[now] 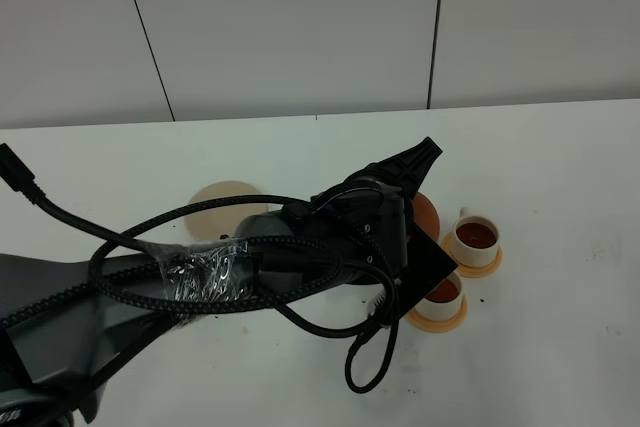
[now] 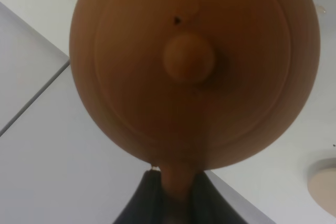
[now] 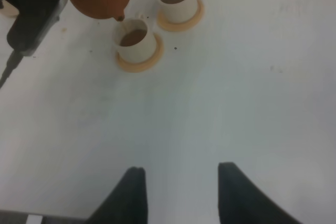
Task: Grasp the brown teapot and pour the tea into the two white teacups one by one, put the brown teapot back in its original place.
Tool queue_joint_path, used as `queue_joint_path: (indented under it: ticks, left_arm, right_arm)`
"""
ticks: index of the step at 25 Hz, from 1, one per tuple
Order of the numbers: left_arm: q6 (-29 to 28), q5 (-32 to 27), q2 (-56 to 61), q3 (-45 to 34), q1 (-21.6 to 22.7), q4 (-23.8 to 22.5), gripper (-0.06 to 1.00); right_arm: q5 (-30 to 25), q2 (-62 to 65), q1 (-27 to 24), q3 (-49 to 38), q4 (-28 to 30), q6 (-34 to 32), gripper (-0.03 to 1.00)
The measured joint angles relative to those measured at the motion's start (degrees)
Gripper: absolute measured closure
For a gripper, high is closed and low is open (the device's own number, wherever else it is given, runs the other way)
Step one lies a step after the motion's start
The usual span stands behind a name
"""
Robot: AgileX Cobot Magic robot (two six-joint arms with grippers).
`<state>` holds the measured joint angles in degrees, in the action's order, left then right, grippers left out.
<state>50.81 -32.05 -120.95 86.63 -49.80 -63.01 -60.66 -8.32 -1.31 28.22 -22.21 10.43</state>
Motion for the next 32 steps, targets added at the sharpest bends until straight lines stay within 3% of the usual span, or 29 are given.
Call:
queue_joint_path:
  ticks: [32]
  left_arm:
    - [0.23,0.0,0.0,0.0,0.0,0.0,0.78]
  right_arm:
    - [0.0,0.0,0.0,0.0,0.0,0.0,0.65]
